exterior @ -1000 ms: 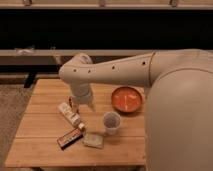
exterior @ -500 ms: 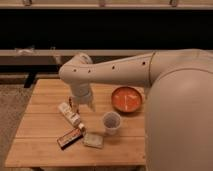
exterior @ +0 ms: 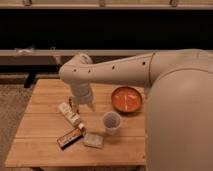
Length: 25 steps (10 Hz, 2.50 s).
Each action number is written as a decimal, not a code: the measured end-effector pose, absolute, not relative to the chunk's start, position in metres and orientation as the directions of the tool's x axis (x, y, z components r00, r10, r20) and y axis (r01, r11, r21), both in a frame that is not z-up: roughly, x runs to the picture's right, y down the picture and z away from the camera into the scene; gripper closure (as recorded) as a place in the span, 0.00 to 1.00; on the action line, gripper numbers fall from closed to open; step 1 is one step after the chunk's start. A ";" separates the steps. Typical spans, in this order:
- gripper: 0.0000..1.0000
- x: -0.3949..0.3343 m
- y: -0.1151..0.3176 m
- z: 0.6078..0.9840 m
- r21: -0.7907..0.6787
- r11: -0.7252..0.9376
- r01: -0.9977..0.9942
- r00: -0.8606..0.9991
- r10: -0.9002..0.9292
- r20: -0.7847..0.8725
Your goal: Place the eraser on the white sponge
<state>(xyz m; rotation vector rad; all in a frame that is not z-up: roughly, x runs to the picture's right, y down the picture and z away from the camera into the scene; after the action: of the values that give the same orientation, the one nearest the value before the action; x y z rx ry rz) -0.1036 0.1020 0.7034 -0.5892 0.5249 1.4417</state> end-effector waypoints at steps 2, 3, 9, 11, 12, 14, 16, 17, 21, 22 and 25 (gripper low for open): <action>0.35 -0.104 0.102 0.703 -0.057 0.037 -0.998 0.065 0.752 -0.656; 0.35 -0.104 0.102 0.704 -0.057 0.036 -0.998 0.065 0.752 -0.656; 0.35 -0.147 0.162 0.680 -0.068 0.002 -0.998 0.046 0.756 -0.652; 0.35 -0.167 0.181 0.665 -0.088 0.009 -0.996 0.064 0.760 -0.646; 0.35 -0.177 0.192 0.659 -0.093 0.011 -0.996 0.069 0.761 -0.645; 0.35 -0.190 0.208 0.656 -0.097 0.015 -0.995 0.075 0.756 -0.650; 0.35 -0.198 0.210 0.652 -0.104 0.012 -0.994 0.078 0.752 -0.654; 0.35 -0.196 0.213 0.654 -0.096 0.022 -0.995 0.080 0.749 -0.658; 0.35 -0.200 0.217 0.658 -0.086 0.018 -0.996 0.071 0.746 -0.662; 0.35 -0.204 0.222 0.662 -0.086 0.022 -0.996 0.075 0.737 -0.672; 0.35 -0.212 0.237 0.684 -0.116 0.011 -0.993 0.089 0.720 -0.688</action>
<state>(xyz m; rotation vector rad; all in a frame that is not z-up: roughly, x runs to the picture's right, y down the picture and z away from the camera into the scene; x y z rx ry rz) -0.2116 0.2372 0.6837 -0.6759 0.5108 1.4305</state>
